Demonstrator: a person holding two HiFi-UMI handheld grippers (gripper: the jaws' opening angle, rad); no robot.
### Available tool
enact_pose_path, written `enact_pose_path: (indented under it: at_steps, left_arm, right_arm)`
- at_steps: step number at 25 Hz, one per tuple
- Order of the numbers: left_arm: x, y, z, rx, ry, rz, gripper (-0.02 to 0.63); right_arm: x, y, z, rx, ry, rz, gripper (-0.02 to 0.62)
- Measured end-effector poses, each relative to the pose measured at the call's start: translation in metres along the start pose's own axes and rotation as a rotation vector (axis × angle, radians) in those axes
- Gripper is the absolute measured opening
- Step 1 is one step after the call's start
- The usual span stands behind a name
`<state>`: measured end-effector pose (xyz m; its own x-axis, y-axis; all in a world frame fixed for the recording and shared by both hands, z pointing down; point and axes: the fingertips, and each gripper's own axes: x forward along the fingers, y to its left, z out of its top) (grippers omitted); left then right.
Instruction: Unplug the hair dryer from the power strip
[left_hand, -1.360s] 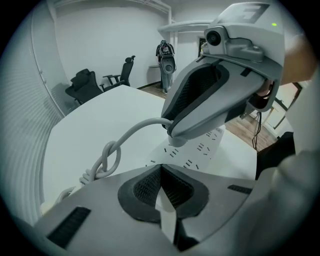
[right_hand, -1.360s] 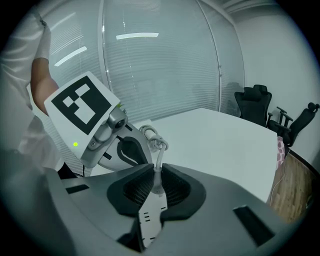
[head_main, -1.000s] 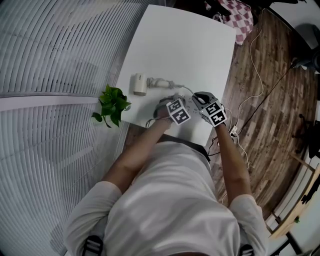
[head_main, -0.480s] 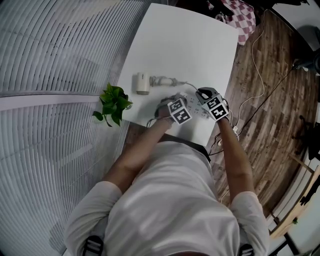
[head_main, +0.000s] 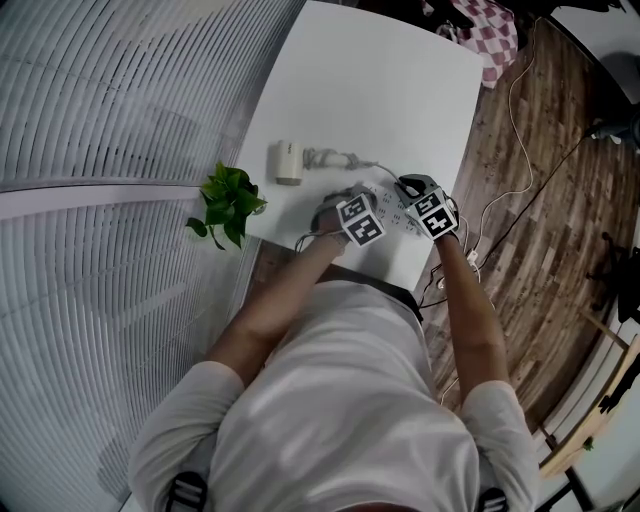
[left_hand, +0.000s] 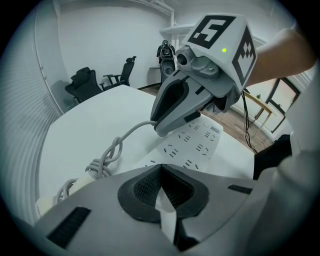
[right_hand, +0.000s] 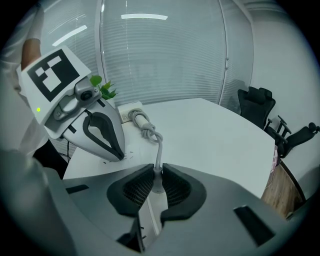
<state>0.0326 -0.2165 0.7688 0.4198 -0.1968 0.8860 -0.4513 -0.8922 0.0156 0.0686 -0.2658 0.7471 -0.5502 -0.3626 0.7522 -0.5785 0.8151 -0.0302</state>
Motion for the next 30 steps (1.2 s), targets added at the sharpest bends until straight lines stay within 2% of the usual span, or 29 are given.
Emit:
enact_pose_path:
  at_steps: [8,11,14,19,25,30]
  left_arm:
    - [0.001,0.000,0.000,-0.016,-0.006,-0.005,0.029]
    - [-0.001,0.002,0.001,-0.035,-0.046,-0.016,0.029]
    - [-0.018,0.009,0.011,-0.035,-0.149,0.044,0.029]
    - [-0.067,0.016,0.041,-0.191,-0.349,0.078,0.029]
    - [-0.129,0.002,0.075,-0.298,-0.534,0.086,0.029]
    - [-0.193,-0.007,0.113,-0.326,-0.734,0.118,0.029]
  right_arm:
    - [0.001,-0.002,-0.006,0.028,-0.026,-0.027,0.077]
    - [-0.008,-0.006,-0.004,0.040,-0.051,-0.063,0.077]
    - [-0.029,-0.010,0.002,0.065,-0.103,-0.099,0.077]
    - [-0.076,-0.015,0.022,0.153,-0.244,-0.143,0.075]
    - [-0.151,-0.007,0.056,0.234,-0.411,-0.185,0.074]
    - [-0.202,0.004,0.085,0.269,-0.483,-0.211,0.067]
